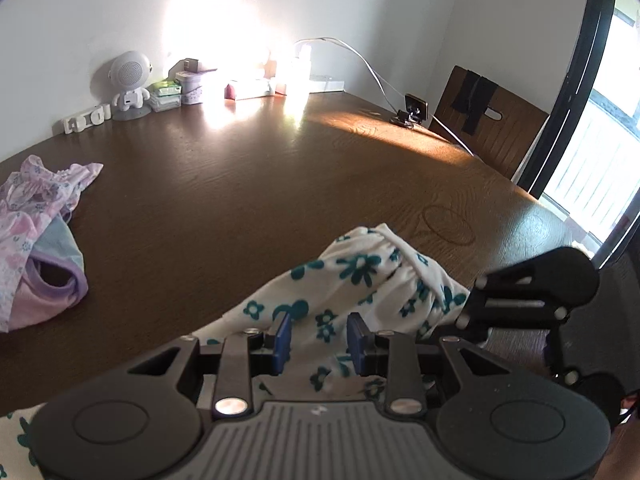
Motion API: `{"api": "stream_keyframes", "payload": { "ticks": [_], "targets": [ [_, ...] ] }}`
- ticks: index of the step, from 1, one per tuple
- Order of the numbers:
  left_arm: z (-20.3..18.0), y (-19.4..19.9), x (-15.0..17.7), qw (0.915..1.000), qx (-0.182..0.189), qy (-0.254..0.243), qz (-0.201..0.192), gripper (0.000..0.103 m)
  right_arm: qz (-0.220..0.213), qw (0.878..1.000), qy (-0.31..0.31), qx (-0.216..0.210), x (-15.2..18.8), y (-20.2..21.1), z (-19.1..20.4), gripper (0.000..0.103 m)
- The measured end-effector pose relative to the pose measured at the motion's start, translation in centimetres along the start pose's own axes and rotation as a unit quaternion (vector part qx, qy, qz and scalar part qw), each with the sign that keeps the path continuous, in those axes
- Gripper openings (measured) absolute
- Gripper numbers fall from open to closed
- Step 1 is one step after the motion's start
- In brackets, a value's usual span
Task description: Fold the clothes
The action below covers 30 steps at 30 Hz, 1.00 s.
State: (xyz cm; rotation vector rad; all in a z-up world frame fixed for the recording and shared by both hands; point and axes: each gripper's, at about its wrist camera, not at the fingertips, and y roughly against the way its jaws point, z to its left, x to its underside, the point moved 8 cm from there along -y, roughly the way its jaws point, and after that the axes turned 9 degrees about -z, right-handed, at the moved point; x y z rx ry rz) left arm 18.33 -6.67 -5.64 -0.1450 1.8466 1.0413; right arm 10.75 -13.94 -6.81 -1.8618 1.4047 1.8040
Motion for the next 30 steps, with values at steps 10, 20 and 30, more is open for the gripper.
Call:
{"api": "stream_keyframes", "payload": {
  "ticks": [10,20,30],
  "targets": [
    [-0.6,0.6,0.6,0.9999,-0.006,-0.003,-0.012,0.030,-0.034,0.984,-0.169,0.054,-2.3,4.4,-7.3,0.060],
    [-1.8,3.2,-0.1,0.9991,-0.003,-0.019,-0.037,0.031,0.001,0.944,-0.326,0.059,1.0,0.1,-11.8,0.024],
    [-4.6,1.9,-1.0,0.9978,0.031,-0.042,-0.040,0.034,-0.005,0.939,-0.321,0.128,2.6,-0.2,-12.3,0.021]
  ]
}}
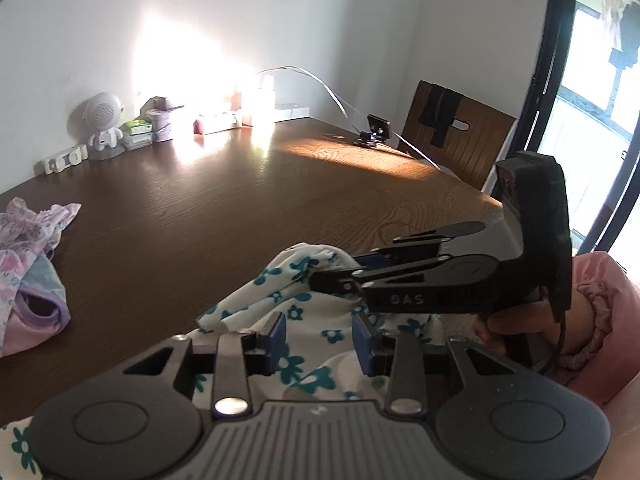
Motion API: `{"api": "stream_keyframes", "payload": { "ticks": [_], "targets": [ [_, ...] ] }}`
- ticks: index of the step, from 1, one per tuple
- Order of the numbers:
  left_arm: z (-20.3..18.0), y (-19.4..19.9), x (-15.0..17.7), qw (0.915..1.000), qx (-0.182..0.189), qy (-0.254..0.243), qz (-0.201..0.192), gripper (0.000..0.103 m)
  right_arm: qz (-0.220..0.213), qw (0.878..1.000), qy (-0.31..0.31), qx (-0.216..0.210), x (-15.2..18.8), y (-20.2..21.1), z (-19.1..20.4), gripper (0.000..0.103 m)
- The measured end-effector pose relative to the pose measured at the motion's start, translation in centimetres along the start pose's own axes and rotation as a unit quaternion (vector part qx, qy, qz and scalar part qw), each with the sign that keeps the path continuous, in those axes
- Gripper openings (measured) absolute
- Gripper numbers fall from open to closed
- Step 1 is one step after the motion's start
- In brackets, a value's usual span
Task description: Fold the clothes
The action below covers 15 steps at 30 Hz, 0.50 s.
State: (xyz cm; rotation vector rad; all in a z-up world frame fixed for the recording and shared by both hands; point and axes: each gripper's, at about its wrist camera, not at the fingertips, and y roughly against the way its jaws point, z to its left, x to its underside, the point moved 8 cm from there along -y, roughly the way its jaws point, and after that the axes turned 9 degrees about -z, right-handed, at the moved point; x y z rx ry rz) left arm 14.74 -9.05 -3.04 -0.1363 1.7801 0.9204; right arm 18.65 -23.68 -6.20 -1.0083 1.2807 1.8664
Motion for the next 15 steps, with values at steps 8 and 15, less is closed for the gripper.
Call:
{"api": "stream_keyframes", "payload": {
  "ticks": [8,15],
  "targets": [
    [0.0,-3.3,2.7,0.9985,-0.010,-0.016,0.051,0.033,-0.011,1.000,-0.006,-0.007,-0.4,0.7,0.4,0.031],
    [1.2,-3.3,3.4,0.9987,-0.015,-0.002,0.048,0.033,-0.055,0.994,0.068,-0.058,-2.6,4.0,2.0,0.037]
  ]
}}
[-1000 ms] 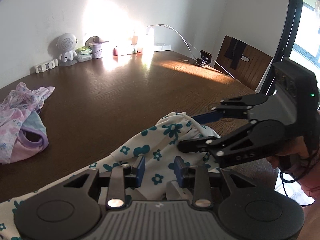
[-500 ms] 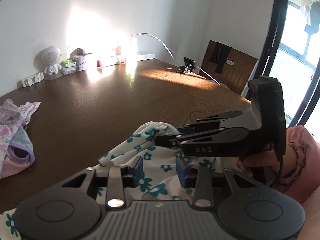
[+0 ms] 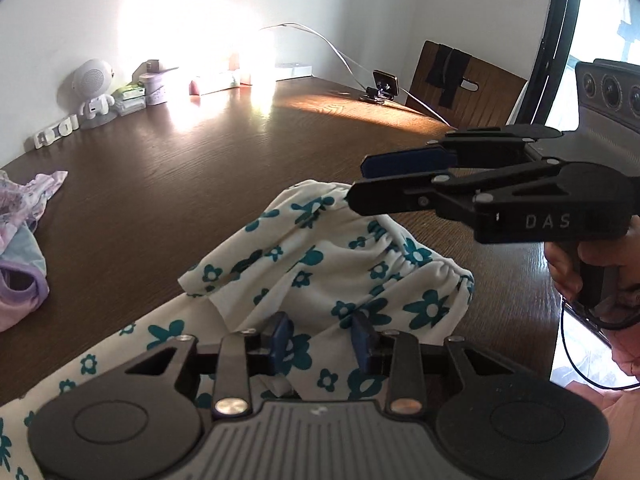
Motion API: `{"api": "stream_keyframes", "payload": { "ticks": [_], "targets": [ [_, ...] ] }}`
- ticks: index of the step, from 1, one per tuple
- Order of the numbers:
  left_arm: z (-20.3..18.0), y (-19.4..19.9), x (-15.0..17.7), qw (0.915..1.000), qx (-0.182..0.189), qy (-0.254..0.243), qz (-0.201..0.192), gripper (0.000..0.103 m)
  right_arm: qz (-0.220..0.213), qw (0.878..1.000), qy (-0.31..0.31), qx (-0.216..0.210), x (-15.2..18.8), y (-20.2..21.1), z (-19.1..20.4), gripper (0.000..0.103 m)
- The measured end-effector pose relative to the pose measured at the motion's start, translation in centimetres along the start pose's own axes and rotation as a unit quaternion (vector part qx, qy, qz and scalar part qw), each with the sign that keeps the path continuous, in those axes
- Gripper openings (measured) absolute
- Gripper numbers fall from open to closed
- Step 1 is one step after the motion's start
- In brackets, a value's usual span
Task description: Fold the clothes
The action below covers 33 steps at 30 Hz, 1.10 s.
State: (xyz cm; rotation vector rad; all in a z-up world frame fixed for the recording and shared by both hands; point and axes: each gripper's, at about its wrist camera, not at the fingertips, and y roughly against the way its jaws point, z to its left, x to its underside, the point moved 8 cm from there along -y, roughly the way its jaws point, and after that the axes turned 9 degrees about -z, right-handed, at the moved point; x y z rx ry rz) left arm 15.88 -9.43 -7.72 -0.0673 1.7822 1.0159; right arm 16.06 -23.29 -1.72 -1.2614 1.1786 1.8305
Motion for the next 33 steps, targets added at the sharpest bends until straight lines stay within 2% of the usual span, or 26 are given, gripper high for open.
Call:
{"api": "stream_keyframes", "payload": {
  "ticks": [1,4,6,10,12,16,19,21,23,25,28,30,32,33],
  "targets": [
    [0.1,0.0,0.1,1.0000,-0.001,0.001,0.000,0.033,-0.003,1.000,0.024,-0.009,-0.3,0.0,0.6,0.037],
    [0.3,0.1,0.4,1.0000,-0.008,0.004,0.001,0.033,0.028,0.997,0.069,-0.006,0.4,-1.9,1.2,0.032],
    [0.5,0.0,0.5,0.9999,-0.008,0.009,0.000,0.033,0.054,0.996,0.076,0.008,1.6,-3.2,1.0,0.030],
    [0.6,-0.1,0.5,0.9999,-0.007,0.009,0.001,0.034,0.056,0.994,0.087,0.023,3.1,-3.8,1.0,0.031],
    [0.5,0.0,0.3,1.0000,-0.009,0.005,0.000,0.034,0.046,0.996,0.074,0.021,2.8,-3.2,1.0,0.032],
    [0.5,0.4,0.2,0.9999,-0.011,0.002,-0.002,0.033,0.009,1.000,0.008,0.012,0.9,-0.3,0.2,0.036],
    [0.5,0.3,0.5,0.9999,-0.014,0.002,0.002,0.033,-0.003,1.000,0.024,0.017,0.3,0.5,0.0,0.035],
    [0.5,0.3,0.6,0.9999,-0.016,0.004,0.001,0.033,0.010,0.999,0.039,0.019,0.7,-0.5,0.0,0.033],
    [0.6,0.4,0.7,0.9998,-0.018,0.009,0.001,0.033,0.039,0.999,0.030,0.021,1.8,-2.3,-0.3,0.020],
    [0.7,0.5,0.9,0.9997,-0.020,0.014,0.002,0.033,0.065,0.998,0.017,0.021,3.3,-3.9,-0.7,0.020],
    [0.9,0.4,0.8,0.9997,-0.018,0.015,0.004,0.033,0.070,0.996,0.042,0.028,3.7,-4.1,-0.1,0.020],
    [0.9,0.4,0.8,0.9997,-0.019,0.012,0.003,0.034,0.065,0.997,0.041,0.030,3.7,-3.9,0.1,0.022],
    [0.8,0.4,0.9,0.9998,-0.020,0.010,0.002,0.033,0.050,0.999,-0.007,0.021,3.0,-2.7,-0.4,0.034],
    [0.8,0.5,0.9,0.9998,-0.020,0.009,0.002,0.033,0.039,0.998,-0.040,0.014,2.5,-1.8,-0.7,0.044]
  ]
}}
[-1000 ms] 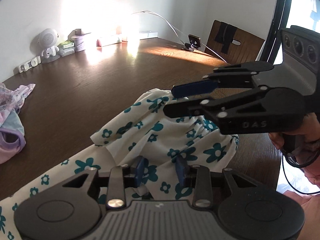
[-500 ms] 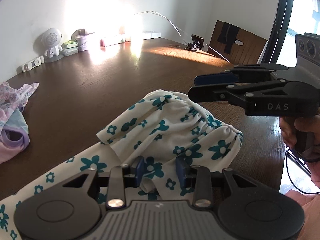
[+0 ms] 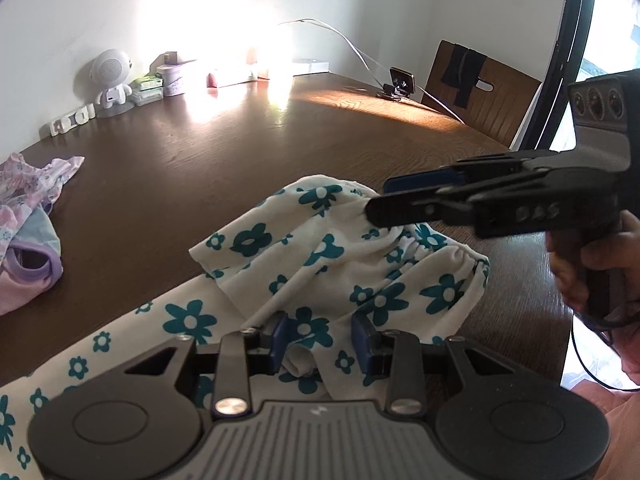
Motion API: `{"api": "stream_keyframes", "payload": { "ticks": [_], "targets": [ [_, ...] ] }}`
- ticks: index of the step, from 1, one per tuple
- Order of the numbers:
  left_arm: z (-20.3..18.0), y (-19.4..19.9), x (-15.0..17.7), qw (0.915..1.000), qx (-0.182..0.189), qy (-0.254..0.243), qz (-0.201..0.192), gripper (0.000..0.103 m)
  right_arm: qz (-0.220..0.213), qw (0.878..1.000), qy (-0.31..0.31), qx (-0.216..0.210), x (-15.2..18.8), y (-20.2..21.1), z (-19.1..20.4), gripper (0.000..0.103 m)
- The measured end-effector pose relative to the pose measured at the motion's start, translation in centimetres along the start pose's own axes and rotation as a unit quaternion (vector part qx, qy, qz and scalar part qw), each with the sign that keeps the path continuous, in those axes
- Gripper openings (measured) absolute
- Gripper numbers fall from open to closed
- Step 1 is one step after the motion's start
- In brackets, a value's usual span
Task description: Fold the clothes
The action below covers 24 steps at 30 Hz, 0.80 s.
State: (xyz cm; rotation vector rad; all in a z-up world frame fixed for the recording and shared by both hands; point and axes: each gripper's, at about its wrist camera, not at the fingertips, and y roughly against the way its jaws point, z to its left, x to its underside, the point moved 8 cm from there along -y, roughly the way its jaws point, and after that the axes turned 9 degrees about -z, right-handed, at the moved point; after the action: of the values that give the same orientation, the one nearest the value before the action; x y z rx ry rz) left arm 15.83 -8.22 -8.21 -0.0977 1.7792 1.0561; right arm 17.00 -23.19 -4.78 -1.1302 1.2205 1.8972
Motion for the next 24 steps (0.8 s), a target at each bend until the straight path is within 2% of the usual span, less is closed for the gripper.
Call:
{"api": "stream_keyframes", "payload": {
  "ticks": [1,4,8,13,17,20,21,24],
  "targets": [
    [0.0,0.1,0.0,1.0000,0.000,-0.001,0.000,0.033,-0.002,1.000,-0.024,-0.002,-0.2,0.8,-0.5,0.050],
    [-0.1,0.6,-0.6,0.9999,0.000,-0.014,-0.007,0.032,0.008,0.996,-0.084,0.001,0.0,2.9,-2.1,0.055],
    [-0.1,0.7,-1.6,0.9992,-0.005,-0.035,-0.016,0.032,0.046,0.987,-0.153,-0.005,2.1,3.8,-3.5,0.055],
    [0.2,-1.2,-0.9,0.9984,-0.006,-0.054,0.017,0.031,0.056,0.974,-0.217,-0.024,3.5,2.8,-3.9,0.055],
    [0.5,-1.5,-0.4,0.9984,0.001,-0.052,0.021,0.032,0.051,0.962,-0.265,-0.041,4.3,1.7,-3.5,0.054],
    [0.7,-1.5,-0.3,0.9987,0.003,-0.046,0.020,0.031,0.040,0.957,-0.285,-0.039,4.5,1.0,-3.1,0.049],
    [0.8,-1.4,-0.3,0.9988,0.003,-0.044,0.019,0.031,0.037,0.955,-0.290,-0.038,4.6,0.8,-3.0,0.041],
    [0.9,-1.2,-0.4,0.9992,0.009,-0.034,0.017,0.031,0.022,0.944,-0.327,-0.038,4.8,0.7,-3.4,0.028]
  ]
}}
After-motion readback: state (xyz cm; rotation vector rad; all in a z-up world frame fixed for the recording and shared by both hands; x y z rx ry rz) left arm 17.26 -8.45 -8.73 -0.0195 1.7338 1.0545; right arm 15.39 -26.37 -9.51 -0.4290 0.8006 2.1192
